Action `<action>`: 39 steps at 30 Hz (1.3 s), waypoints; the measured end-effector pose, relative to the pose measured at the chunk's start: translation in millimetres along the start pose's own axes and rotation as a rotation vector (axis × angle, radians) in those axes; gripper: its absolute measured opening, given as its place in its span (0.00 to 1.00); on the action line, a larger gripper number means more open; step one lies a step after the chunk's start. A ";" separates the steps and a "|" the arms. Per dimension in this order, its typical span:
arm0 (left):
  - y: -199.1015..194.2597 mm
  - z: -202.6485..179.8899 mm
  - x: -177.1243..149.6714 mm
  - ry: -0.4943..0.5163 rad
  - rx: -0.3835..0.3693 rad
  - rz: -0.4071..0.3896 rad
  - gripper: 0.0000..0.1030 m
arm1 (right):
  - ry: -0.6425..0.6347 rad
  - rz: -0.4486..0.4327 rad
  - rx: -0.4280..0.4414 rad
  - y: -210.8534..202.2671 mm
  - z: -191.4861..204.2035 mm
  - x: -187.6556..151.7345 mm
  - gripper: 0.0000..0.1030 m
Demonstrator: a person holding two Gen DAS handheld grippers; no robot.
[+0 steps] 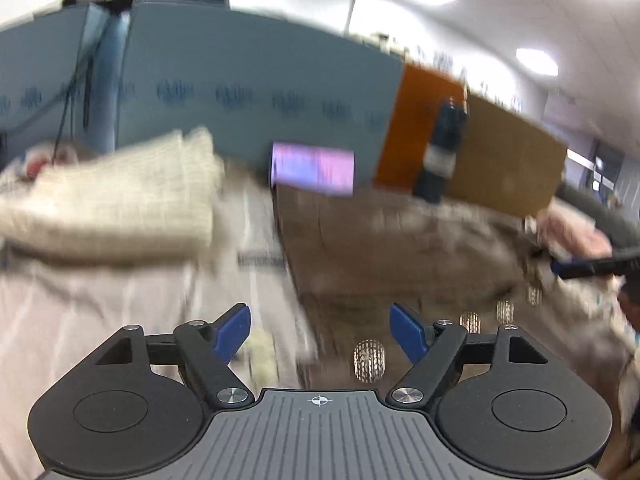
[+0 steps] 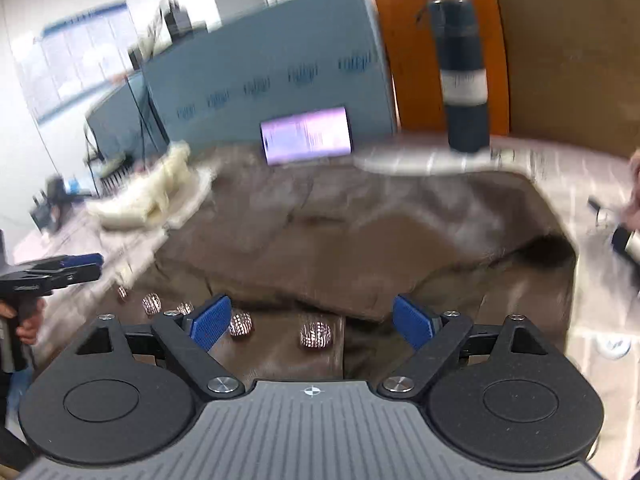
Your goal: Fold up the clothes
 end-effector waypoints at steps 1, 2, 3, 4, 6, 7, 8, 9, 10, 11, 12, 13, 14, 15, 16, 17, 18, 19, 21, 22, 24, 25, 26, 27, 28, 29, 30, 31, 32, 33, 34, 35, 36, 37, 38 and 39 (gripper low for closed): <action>3.4 -0.9 -4.7 -0.006 -0.005 0.024 0.76 | 0.012 0.027 -0.002 6.0 -1.5 -2.4 0.84; 6.7 -1.9 -9.0 -0.012 -0.009 0.046 0.75 | 0.025 0.051 0.011 10.5 -3.3 -6.3 0.82; 6.3 -5.5 -10.0 -0.001 -0.002 0.037 0.73 | 0.037 0.074 0.022 15.0 -4.8 -10.1 0.81; 4.7 -9.9 -9.9 0.015 0.010 0.017 0.62 | 0.042 0.089 0.027 19.5 -4.9 -13.9 0.78; 1.4 -18.8 -9.7 0.048 0.035 -0.023 0.29 | 0.013 0.077 -0.005 18.7 2.5 -25.6 0.58; -0.3 -23.2 -9.5 0.065 0.047 -0.043 0.12 | -0.002 0.063 -0.019 16.1 6.9 -31.4 0.48; -1.9 -27.7 -9.4 0.082 0.059 -0.063 0.00 | 0.005 0.055 -0.006 14.5 8.2 -35.3 0.34; -3.6 -32.1 -9.3 0.098 0.071 -0.083 0.01 | 0.009 0.045 0.006 12.6 9.4 -38.9 0.26; -5.3 -36.6 -9.2 0.115 0.083 -0.102 0.01 | 0.001 0.030 0.013 9.3 10.3 -42.0 0.23; -7.0 -41.0 -9.1 0.131 0.096 -0.122 0.01 | -0.008 0.014 0.015 6.1 11.7 -44.6 0.19; -8.6 -45.5 -9.0 0.148 0.108 -0.142 0.01 | -0.025 -0.006 0.004 2.8 15.0 -45.6 0.16; -10.3 -50.0 -8.9 0.164 0.120 -0.162 0.01 | -0.040 -0.028 -0.007 -0.9 18.0 -46.5 0.15; -12.0 -54.5 -8.7 0.181 0.132 -0.182 0.01 | -0.050 -0.059 -0.013 -6.2 20.1 -46.0 0.14; -13.7 -58.9 -8.6 0.197 0.144 -0.202 0.01 | -0.051 -0.088 -0.018 -11.6 21.0 -44.1 0.13; -15.4 -63.4 -8.5 0.214 0.156 -0.222 0.01 | -0.050 -0.106 -0.025 -14.8 20.4 -41.9 0.13; -13.2 -64.3 -4.6 0.221 0.166 -0.224 0.01 | -0.049 -0.108 -0.034 -15.7 18.7 -39.9 0.13; -7.5 -63.8 -0.6 0.228 0.174 -0.201 0.01 | -0.046 -0.106 -0.044 -15.8 16.9 -38.0 0.14; -1.0 -63.2 2.9 0.234 0.181 -0.173 0.01 | -0.041 -0.089 -0.061 -13.1 14.9 -36.9 0.17; 11.5 -63.0 3.5 0.250 0.217 -0.104 0.03 | -0.037 -0.055 -0.137 -8.5 12.8 -36.1 0.35; 16.5 -63.0 1.8 0.257 0.242 -0.077 0.09 | -0.038 -0.052 -0.180 -7.9 11.7 -37.2 0.38; 22.3 -61.0 -0.6 0.259 0.280 -0.037 0.15 | -0.034 -0.053 -0.231 -9.8 7.0 -39.6 0.50; 21.0 -59.6 -2.4 0.256 0.290 -0.042 0.19 | -0.035 -0.050 -0.257 -10.5 4.5 -41.2 0.53; 17.3 -58.6 -3.4 0.249 0.304 -0.057 0.23 | -0.046 -0.039 -0.288 -10.2 1.3 -44.0 0.60; 13.1 -57.8 -4.1 0.242 0.319 -0.074 0.36 | -0.058 -0.028 -0.319 -10.0 -1.9 -46.7 0.68; 6.4 -57.4 -6.0 0.234 0.327 -0.104 0.50 | -0.071 -0.016 -0.351 -9.5 -4.5 -49.7 0.71; -2.1 -56.9 -7.8 0.233 0.310 -0.138 0.57 | -0.085 -0.010 -0.379 -8.9 -5.3 -53.5 0.75; -10.9 -56.3 -9.3 0.235 0.286 -0.172 0.68 | -0.087 -0.022 -0.388 -11.2 -5.9 -56.9 0.78; -19.8 -55.7 -10.9 0.237 0.262 -0.207 0.78 | -0.090 -0.034 -0.398 -13.5 -6.5 -60.3 0.78; -28.4 -56.4 -13.9 0.246 0.238 -0.237 0.83 | -0.092 -0.045 -0.407 -15.8 -7.1 -63.7 0.79; -35.4 -58.1 -17.4 0.265 0.216 -0.257 0.91 | -0.093 -0.061 -0.411 -18.8 -7.5 -66.7 0.81; -41.9 -60.1 -21.0 0.285 0.195 -0.274 0.95 | -0.092 -0.091 -0.397 -24.2 -7.1 -68.7 0.82; -46.9 -61.8 -25.1 0.305 0.175 -0.278 0.96 | -0.103 -0.121 -0.377 -29.8 -5.9 -71.8 0.87; -50.7 -64.6 -31.1 0.338 0.148 -0.268 0.96 | -0.127 -0.147 -0.356 -35.5 -3.6 -75.9 0.93; -54.3 -67.9 -37.8 0.376 0.118 -0.254 0.96 | -0.161 -0.164 -0.338 -40.3 0.0 -80.7 0.95; -57.9 -71.1 -44.4 0.414 0.087 -0.241 0.96 | -0.200 -0.169 -0.320 -43.7 3.4 -85.7 0.98; -61.5 -74.3 -51.1 0.452 0.056 -0.227 0.97 | -0.239 -0.173 -0.303 -47.1 6.8 -90.6 0.98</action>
Point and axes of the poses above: each gripper's, at about its wrist camera, not at the fingertips, and y roughly the way its jaws point, z to its left, x to its top, the point moved 1 cm from there along y, roughly the way its jaws point, and after that the axes turned 15 degrees about z, right-handed, at the moved point
